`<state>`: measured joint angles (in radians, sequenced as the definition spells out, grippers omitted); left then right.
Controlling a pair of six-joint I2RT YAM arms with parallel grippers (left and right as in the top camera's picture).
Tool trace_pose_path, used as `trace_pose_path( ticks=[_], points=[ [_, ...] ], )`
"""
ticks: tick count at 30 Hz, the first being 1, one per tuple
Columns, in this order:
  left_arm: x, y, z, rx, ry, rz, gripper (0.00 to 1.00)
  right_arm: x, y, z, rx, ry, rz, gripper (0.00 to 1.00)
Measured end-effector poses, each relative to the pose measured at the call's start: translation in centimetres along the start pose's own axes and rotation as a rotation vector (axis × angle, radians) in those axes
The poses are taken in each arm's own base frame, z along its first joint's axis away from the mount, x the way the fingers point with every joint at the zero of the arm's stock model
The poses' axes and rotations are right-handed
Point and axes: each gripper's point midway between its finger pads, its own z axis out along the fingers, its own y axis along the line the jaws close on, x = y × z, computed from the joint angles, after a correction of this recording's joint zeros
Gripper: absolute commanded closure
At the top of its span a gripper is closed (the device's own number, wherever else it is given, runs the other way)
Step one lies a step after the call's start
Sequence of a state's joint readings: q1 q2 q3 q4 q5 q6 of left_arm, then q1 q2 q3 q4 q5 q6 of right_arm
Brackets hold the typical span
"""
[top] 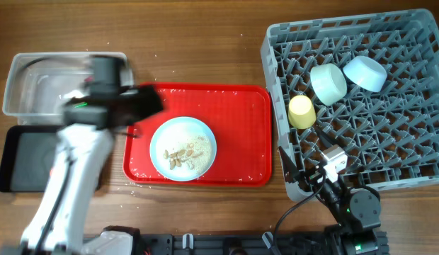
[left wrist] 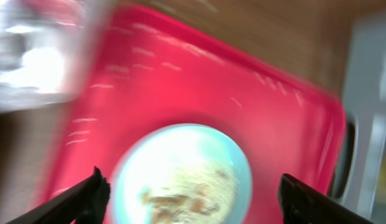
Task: Sort waste into correct bins and load items into the dishwasher rack
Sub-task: 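Grasp the light-blue plate and tip its scraps onto the black tray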
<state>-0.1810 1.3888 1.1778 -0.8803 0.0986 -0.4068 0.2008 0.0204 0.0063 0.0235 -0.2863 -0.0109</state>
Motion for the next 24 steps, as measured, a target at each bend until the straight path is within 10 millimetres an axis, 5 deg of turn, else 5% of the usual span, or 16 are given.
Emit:
trace_pose_path(
  ticks=[1, 4, 7, 11, 24],
  points=[
    [1.8, -3.4, 2.3, 0.023, 0.049, 0.129, 0.37, 0.0, 0.0, 0.0, 0.000, 0.000, 0.000, 0.00],
    [6.7, -9.2, 8.0, 0.019, 0.126, 0.361, 0.41, 0.0, 0.0, 0.0, 0.000, 0.000, 0.000, 0.00],
    [10.9, -11.4, 11.0, -0.023, 0.165, 0.508, 0.51, 0.0, 0.0, 0.0, 0.000, 0.000, 0.000, 0.00],
    [13.2, -11.1, 12.5, -0.135, 0.156, 0.616, 0.58, 0.0, 0.0, 0.0, 0.000, 0.000, 0.000, 0.00],
    [13.1, -9.2, 12.3, -0.233, 0.154, 0.567, 0.60, 0.0, 0.0, 0.0, 0.000, 0.000, 0.000, 0.00]
  ],
)
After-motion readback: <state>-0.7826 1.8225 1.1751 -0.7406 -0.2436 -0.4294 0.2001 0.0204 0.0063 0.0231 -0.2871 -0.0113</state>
